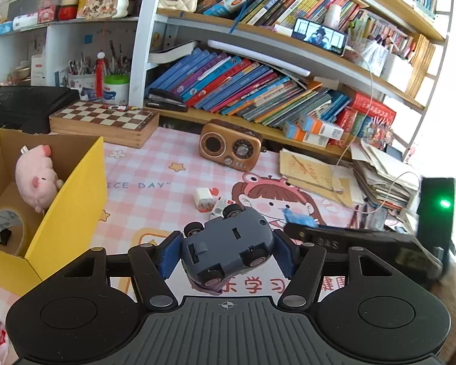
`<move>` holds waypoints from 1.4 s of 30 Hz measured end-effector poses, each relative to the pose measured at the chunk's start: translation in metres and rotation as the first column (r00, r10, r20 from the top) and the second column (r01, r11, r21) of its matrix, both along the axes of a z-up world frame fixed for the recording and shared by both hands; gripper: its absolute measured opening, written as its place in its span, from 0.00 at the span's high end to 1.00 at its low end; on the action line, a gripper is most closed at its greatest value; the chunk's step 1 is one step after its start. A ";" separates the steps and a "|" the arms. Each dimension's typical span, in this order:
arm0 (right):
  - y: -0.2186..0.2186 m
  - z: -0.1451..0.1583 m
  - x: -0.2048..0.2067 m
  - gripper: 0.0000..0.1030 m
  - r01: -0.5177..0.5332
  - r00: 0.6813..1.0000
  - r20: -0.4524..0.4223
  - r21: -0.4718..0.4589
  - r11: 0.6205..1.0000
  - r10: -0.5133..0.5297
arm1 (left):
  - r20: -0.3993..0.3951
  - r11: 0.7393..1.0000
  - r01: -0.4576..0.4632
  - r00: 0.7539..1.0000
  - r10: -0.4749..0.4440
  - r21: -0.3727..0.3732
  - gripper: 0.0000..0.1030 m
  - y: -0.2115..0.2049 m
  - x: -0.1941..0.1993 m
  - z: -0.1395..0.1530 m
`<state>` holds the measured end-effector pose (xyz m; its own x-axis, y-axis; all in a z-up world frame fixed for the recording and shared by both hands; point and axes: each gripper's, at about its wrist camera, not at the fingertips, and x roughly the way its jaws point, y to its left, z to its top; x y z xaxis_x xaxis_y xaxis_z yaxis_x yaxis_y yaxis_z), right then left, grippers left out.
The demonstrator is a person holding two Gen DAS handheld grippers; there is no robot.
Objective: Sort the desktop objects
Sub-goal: 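Grasp the blue plastic bag with the right tool while the left tool lifts the car, then carry the car with the left tool while the right tool carries the bag toward the yellow box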
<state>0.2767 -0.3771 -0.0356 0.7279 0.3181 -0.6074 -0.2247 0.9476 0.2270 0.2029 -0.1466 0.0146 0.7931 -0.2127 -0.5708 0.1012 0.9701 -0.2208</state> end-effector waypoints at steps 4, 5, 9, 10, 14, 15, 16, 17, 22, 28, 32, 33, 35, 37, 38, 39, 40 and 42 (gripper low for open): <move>-0.002 0.007 -0.027 0.61 0.058 0.998 -0.004 0.007 0.998 -0.058 | 0.022 1.000 0.025 0.999 -0.024 -0.014 0.39 0.005 -0.011 0.004; 0.000 0.008 -0.035 0.61 0.072 0.997 -0.007 0.006 0.997 -0.072 | 0.026 0.999 0.032 0.999 -0.031 -0.017 0.39 0.007 -0.014 0.004; 0.008 0.011 -0.065 0.61 0.107 0.994 -0.009 0.000 0.994 -0.107 | 0.036 0.998 0.058 0.998 -0.057 -0.034 0.39 0.017 -0.027 0.005; 0.011 0.012 -0.072 0.61 0.114 0.993 -0.008 -0.004 0.994 -0.114 | 0.037 0.997 0.065 0.997 -0.063 -0.039 0.39 0.020 -0.031 0.006; 0.025 0.016 -0.099 0.61 0.130 0.992 0.000 -0.017 0.991 -0.130 | 0.041 0.995 0.093 0.995 -0.091 -0.048 0.39 0.034 -0.046 0.005; 0.030 0.017 -0.104 0.61 0.132 0.991 0.002 -0.021 0.991 -0.132 | 0.042 0.994 0.098 0.994 -0.096 -0.050 0.39 0.038 -0.050 0.005; 0.035 0.017 -0.111 0.61 0.134 0.991 0.002 -0.024 0.991 -0.134 | 0.043 0.993 0.102 0.994 -0.100 -0.053 0.39 0.042 -0.053 0.005; 0.040 0.017 -0.116 0.61 0.137 0.991 0.002 -0.026 0.990 -0.137 | 0.044 0.993 0.106 0.994 -0.103 -0.056 0.39 0.047 -0.058 0.005; 0.071 0.017 -0.143 0.61 0.143 0.990 -0.007 -0.042 0.989 -0.143 | 0.040 0.992 0.108 0.994 -0.105 -0.067 0.39 0.075 -0.082 0.003; 0.111 0.015 -0.179 0.61 0.134 0.991 -0.015 -0.052 0.990 -0.135 | 0.023 0.991 0.108 0.994 -0.107 -0.073 0.39 0.110 -0.113 -0.001; 0.135 0.012 -0.201 0.61 0.124 0.992 -0.025 -0.053 0.991 -0.126 | 0.013 0.992 0.105 0.995 -0.104 -0.070 0.39 0.133 -0.132 -0.005; 0.141 0.012 -0.206 0.61 0.121 0.992 -0.028 -0.053 0.991 -0.123 | 0.009 0.992 0.102 0.995 -0.102 -0.070 0.39 0.138 -0.136 -0.006; 0.153 0.010 -0.215 0.61 0.114 0.993 -0.035 -0.052 0.992 -0.116 | 0.002 0.993 0.097 0.995 -0.097 -0.070 0.39 0.148 -0.145 -0.009; 0.163 0.008 -0.223 0.61 0.108 0.993 -0.041 -0.053 0.993 -0.110 | -0.004 0.993 0.092 0.996 -0.093 -0.071 0.39 0.159 -0.153 -0.010; 0.168 0.008 -0.227 0.61 0.104 0.993 -0.043 -0.053 0.993 -0.107 | -0.007 0.993 0.089 0.996 -0.090 -0.073 0.39 0.162 -0.156 -0.010; 0.173 0.008 -0.230 0.61 0.102 0.994 -0.045 -0.053 0.993 -0.104 | -0.008 0.993 0.089 0.996 -0.090 -0.076 0.39 0.167 -0.160 -0.011; 0.177 0.008 -0.233 0.61 0.099 0.994 -0.046 -0.053 0.994 -0.101 | -0.007 0.993 0.091 0.996 -0.092 -0.076 0.39 0.170 -0.163 -0.010; 0.185 0.009 -0.238 0.61 0.092 0.994 -0.047 -0.052 0.994 -0.095 | -0.004 0.992 0.096 0.995 -0.097 -0.076 0.39 0.176 -0.169 -0.010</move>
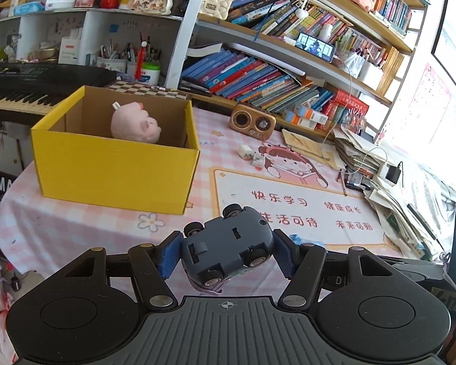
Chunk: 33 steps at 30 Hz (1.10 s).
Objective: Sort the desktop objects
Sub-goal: 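Carry the car with the left tool while the right tool carries the bag toward the yellow box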
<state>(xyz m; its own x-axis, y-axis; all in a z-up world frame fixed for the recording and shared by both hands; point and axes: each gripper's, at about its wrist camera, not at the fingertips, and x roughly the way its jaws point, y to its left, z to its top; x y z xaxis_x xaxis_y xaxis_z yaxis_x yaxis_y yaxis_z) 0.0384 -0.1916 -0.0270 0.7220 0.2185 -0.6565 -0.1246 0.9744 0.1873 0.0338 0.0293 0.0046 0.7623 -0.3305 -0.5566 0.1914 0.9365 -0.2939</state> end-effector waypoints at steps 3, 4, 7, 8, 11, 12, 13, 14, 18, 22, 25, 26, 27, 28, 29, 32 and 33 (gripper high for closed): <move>0.011 0.001 -0.006 0.61 -0.008 1.000 -0.003 -0.002 1.000 0.008 | 0.001 1.000 -0.001 1.000 0.001 -0.005 0.39 0.009 -0.007 0.000; 0.014 0.001 -0.007 0.61 -0.012 1.000 -0.003 -0.003 1.000 0.012 | 0.002 1.000 -0.006 1.000 0.006 -0.008 0.39 0.012 -0.009 0.000; 0.023 0.003 -0.011 0.61 -0.028 1.000 0.002 -0.011 1.000 0.028 | 0.009 1.000 -0.024 1.000 0.025 -0.017 0.39 0.022 -0.015 0.000; 0.026 0.004 -0.012 0.61 -0.034 0.999 0.004 -0.013 0.999 0.034 | 0.011 0.999 -0.030 0.999 0.030 -0.021 0.39 0.025 -0.016 0.001; 0.034 0.007 -0.013 0.61 -0.050 0.999 0.008 -0.018 0.999 0.051 | 0.021 0.998 -0.046 0.999 0.047 -0.035 0.39 0.035 -0.020 0.003; 0.037 0.008 -0.013 0.61 -0.057 0.998 0.009 -0.020 0.998 0.057 | 0.023 0.998 -0.052 0.998 0.053 -0.038 0.39 0.038 -0.022 0.004; 0.040 0.008 -0.013 0.61 -0.064 0.998 0.010 -0.021 0.998 0.064 | 0.025 0.998 -0.058 0.998 0.059 -0.040 0.39 0.041 -0.023 0.004; 0.043 0.008 -0.013 0.61 -0.072 0.997 0.010 -0.023 0.997 0.072 | 0.026 0.997 -0.064 0.998 0.065 -0.042 0.39 0.044 -0.023 0.003; 0.056 0.008 -0.013 0.61 -0.102 0.995 0.012 -0.029 0.994 0.103 | 0.026 0.995 -0.091 0.995 0.093 -0.047 0.39 0.056 -0.028 0.002; 0.065 0.010 -0.011 0.61 -0.127 0.992 0.017 -0.031 0.991 0.127 | 0.026 0.991 -0.118 0.993 0.119 -0.056 0.39 0.067 -0.030 0.002; 0.073 0.011 -0.010 0.61 -0.147 0.989 0.021 -0.032 0.989 0.147 | 0.031 0.989 -0.134 0.990 0.136 -0.060 0.39 0.075 -0.031 0.003; 0.075 0.011 -0.010 0.61 -0.153 0.988 0.022 -0.033 0.988 0.154 | 0.031 0.988 -0.139 0.990 0.141 -0.060 0.39 0.076 -0.031 0.003; 0.077 0.012 -0.009 0.61 -0.160 0.987 0.024 -0.034 0.987 0.161 | 0.031 0.988 -0.144 0.989 0.146 -0.061 0.39 0.079 -0.031 0.003; 0.080 0.012 -0.008 0.61 -0.167 0.986 0.026 -0.035 0.985 0.167 | 0.032 0.987 -0.151 0.988 0.153 -0.062 0.39 0.081 -0.031 0.003; 0.082 0.013 -0.007 0.61 -0.173 0.984 0.028 -0.036 0.984 0.174 | 0.034 0.986 -0.157 0.987 0.159 -0.062 0.39 0.083 -0.031 0.004; 0.087 0.015 -0.004 0.61 -0.189 0.981 0.036 -0.040 0.981 0.190 | 0.038 0.982 -0.177 0.983 0.179 -0.063 0.39 0.089 -0.031 0.005; 0.089 0.015 -0.004 0.61 -0.193 0.980 0.038 -0.041 0.980 0.195 | 0.039 0.981 -0.182 0.982 0.185 -0.064 0.39 0.090 -0.030 0.005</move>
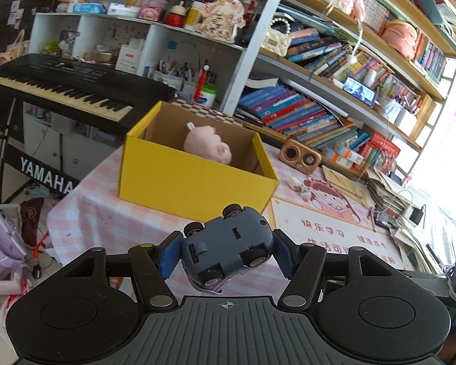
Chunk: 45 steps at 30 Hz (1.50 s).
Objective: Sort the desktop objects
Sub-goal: 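Carry the car with the left tool while the right tool carries the bag toward the yellow box, then lower the car into the yellow box while the right tool lowers the bag in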
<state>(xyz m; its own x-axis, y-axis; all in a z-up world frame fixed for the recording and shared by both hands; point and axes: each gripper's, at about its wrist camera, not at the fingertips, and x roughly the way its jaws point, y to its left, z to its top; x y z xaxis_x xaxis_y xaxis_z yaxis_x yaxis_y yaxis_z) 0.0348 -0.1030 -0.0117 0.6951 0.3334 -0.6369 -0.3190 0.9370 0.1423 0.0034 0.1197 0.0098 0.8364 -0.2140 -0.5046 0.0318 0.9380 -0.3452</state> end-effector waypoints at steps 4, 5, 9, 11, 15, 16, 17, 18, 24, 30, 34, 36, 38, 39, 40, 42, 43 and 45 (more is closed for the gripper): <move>0.006 0.001 0.003 0.61 -0.020 1.000 0.007 -0.002 1.000 0.020 | 0.000 1.000 -0.017 1.000 0.017 0.001 0.39 0.004 0.000 0.000; 0.008 0.002 0.004 0.61 -0.026 1.000 0.008 -0.003 1.000 0.026 | -0.001 1.000 -0.020 1.000 0.020 0.001 0.39 0.005 0.000 0.000; 0.012 0.006 0.007 0.61 -0.045 0.999 0.031 -0.008 0.999 0.045 | -0.001 1.000 -0.031 1.000 0.031 0.005 0.39 0.008 0.002 0.001; 0.013 0.010 0.010 0.61 -0.050 0.997 0.051 -0.010 0.999 0.051 | 0.003 0.999 -0.034 0.999 0.034 0.008 0.39 0.009 0.005 0.003; 0.012 0.022 0.022 0.61 -0.050 0.994 0.098 -0.008 0.999 0.050 | 0.025 0.999 -0.037 0.999 0.037 0.008 0.39 0.010 0.018 0.010; 0.012 0.026 0.027 0.61 -0.052 0.992 0.115 -0.007 0.999 0.052 | 0.033 0.999 -0.038 0.999 0.037 0.009 0.39 0.009 0.023 0.012; 0.011 0.029 0.031 0.61 -0.053 0.990 0.129 -0.007 0.999 0.054 | 0.041 0.999 -0.039 0.998 0.039 0.012 0.39 0.009 0.028 0.014; 0.011 0.032 0.035 0.61 -0.055 0.989 0.140 -0.004 0.998 0.055 | 0.048 0.999 -0.041 0.998 0.040 0.016 0.39 0.008 0.033 0.016; 0.012 0.047 0.075 0.61 -0.068 0.981 0.181 0.022 0.997 0.063 | 0.090 0.998 -0.042 0.995 0.037 0.052 0.39 0.003 0.069 0.031; 0.024 0.051 0.125 0.61 -0.115 0.975 0.193 -0.001 0.993 0.113 | 0.105 0.994 -0.052 0.994 0.042 0.094 0.39 0.002 0.121 0.039; 0.037 0.048 0.157 0.61 -0.161 0.968 0.187 -0.038 0.986 0.165 | 0.091 0.993 -0.062 0.994 0.052 0.103 0.39 0.003 0.158 0.037; 0.043 0.044 0.173 0.61 -0.185 0.966 0.174 -0.060 0.981 0.193 | 0.078 0.992 -0.065 0.995 0.057 0.113 0.39 0.004 0.175 0.034; 0.051 0.040 0.188 0.61 -0.202 0.964 0.155 -0.103 0.974 0.216 | 0.058 0.990 -0.067 0.996 0.060 0.125 0.39 0.005 0.192 0.030; 0.056 0.037 0.195 0.61 -0.210 0.963 0.142 -0.131 0.969 0.228 | 0.048 0.989 -0.069 0.997 0.063 0.131 0.39 0.005 0.200 0.027; 0.060 0.034 0.203 0.61 -0.226 0.962 0.124 -0.151 0.963 0.245 | 0.036 0.988 -0.069 0.997 0.064 0.137 0.39 0.006 0.207 0.025; 0.067 0.027 0.215 0.61 -0.257 0.956 0.096 -0.184 0.949 0.277 | 0.011 0.987 -0.070 0.998 0.069 0.148 0.39 0.007 0.221 0.019; 0.071 0.024 0.221 0.61 -0.276 0.951 0.081 -0.202 0.940 0.297 | -0.005 0.986 -0.068 0.998 0.069 0.152 0.39 0.007 0.228 0.016; 0.078 0.018 0.230 0.61 -0.318 0.940 0.052 -0.231 0.920 0.338 | -0.030 0.984 -0.062 0.997 0.068 0.166 0.39 0.007 0.239 0.011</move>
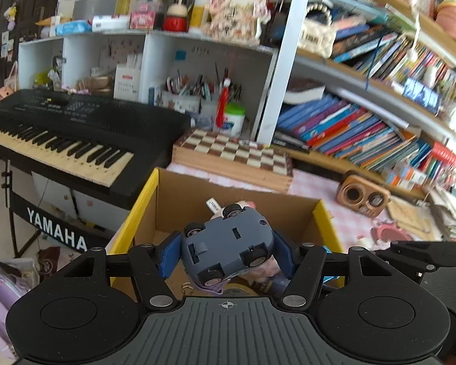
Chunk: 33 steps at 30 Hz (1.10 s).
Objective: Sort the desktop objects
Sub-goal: 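Lower the car into the yellow box while the right tool lowers the bag in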
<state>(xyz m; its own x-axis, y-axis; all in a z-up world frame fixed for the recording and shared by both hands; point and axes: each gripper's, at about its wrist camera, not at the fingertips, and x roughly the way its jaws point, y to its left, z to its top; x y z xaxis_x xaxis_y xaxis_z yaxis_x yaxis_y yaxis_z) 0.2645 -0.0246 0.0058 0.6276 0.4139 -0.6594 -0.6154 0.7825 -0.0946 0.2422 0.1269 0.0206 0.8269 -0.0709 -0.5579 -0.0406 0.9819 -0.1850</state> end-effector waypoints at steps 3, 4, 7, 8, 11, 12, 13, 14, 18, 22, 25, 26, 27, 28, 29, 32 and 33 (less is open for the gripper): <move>0.010 -0.007 0.013 0.61 -0.052 0.999 -0.014 -0.052 0.997 0.051 | -0.037 1.000 0.008 0.999 -0.008 0.019 0.39 -0.001 0.016 -0.008; 0.012 -0.009 0.016 0.61 -0.064 0.998 -0.022 -0.065 0.996 0.063 | -0.049 1.000 0.010 0.999 -0.009 0.024 0.39 -0.001 0.022 -0.010; 0.021 -0.015 0.030 0.61 -0.113 0.992 -0.066 -0.106 0.988 0.106 | -0.075 0.999 0.012 0.997 -0.009 0.035 0.39 -0.001 0.035 -0.017; 0.023 -0.017 0.034 0.61 -0.129 0.990 -0.078 -0.121 0.984 0.120 | -0.085 0.999 0.015 0.996 -0.011 0.037 0.39 -0.001 0.039 -0.019; 0.028 -0.023 0.045 0.61 -0.163 0.982 -0.122 -0.144 0.976 0.146 | -0.112 0.999 0.023 0.994 -0.018 0.044 0.39 -0.002 0.051 -0.025; 0.029 -0.025 0.047 0.61 -0.171 0.980 -0.131 -0.149 0.974 0.152 | -0.119 0.999 0.027 0.993 -0.021 0.046 0.39 -0.002 0.054 -0.027; 0.030 -0.026 0.049 0.61 -0.179 0.977 -0.139 -0.150 0.972 0.159 | -0.126 0.998 0.029 0.992 -0.023 0.049 0.39 -0.002 0.057 -0.029; 0.031 -0.028 0.051 0.61 -0.190 0.974 -0.152 -0.151 0.970 0.167 | -0.134 0.998 0.033 0.991 -0.025 0.052 0.39 -0.002 0.060 -0.031; 0.033 -0.034 0.058 0.61 -0.217 0.965 -0.183 -0.153 0.964 0.188 | -0.162 0.997 0.039 0.986 -0.030 0.059 0.39 -0.003 0.068 -0.038; 0.035 -0.040 0.063 0.61 -0.236 0.957 -0.208 -0.153 0.960 0.202 | -0.179 0.997 0.050 0.983 -0.038 0.065 0.39 -0.003 0.073 -0.041; 0.038 -0.043 0.065 0.61 -0.243 0.953 -0.220 -0.159 0.957 0.206 | -0.205 0.993 0.075 0.977 -0.056 0.087 0.39 -0.006 0.076 -0.042; 0.039 -0.044 0.066 0.61 -0.241 0.953 -0.224 -0.159 0.957 0.203 | -0.212 0.992 0.082 0.975 -0.060 0.097 0.39 -0.007 0.076 -0.043; 0.038 -0.046 0.068 0.61 -0.240 0.952 -0.231 -0.158 0.958 0.200 | -0.216 0.991 0.088 0.974 -0.064 0.104 0.39 -0.008 0.075 -0.043; 0.038 -0.046 0.070 0.61 -0.237 0.951 -0.240 -0.153 0.959 0.196 | -0.221 0.989 0.095 0.973 -0.069 0.109 0.39 -0.009 0.075 -0.043; 0.038 -0.046 0.071 0.61 -0.236 0.949 -0.247 -0.149 0.960 0.195 | -0.226 0.989 0.099 0.971 -0.072 0.113 0.38 -0.010 0.075 -0.044; 0.039 -0.048 0.073 0.61 -0.246 0.945 -0.259 -0.158 0.956 0.200 | -0.246 0.987 0.107 0.966 -0.074 0.122 0.38 -0.011 0.077 -0.045; 0.040 -0.048 0.073 0.61 -0.248 0.943 -0.265 -0.161 0.955 0.200 | -0.252 0.986 0.111 0.965 -0.077 0.125 0.38 -0.012 0.077 -0.046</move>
<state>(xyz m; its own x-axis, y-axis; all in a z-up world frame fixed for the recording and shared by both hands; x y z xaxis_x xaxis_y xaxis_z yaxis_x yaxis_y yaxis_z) 0.3379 0.0153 -0.0426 0.3441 0.3776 -0.8597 -0.7955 0.6037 -0.0532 0.3194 0.1148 -0.0252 0.6567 -0.0506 -0.7525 0.0256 0.9987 -0.0449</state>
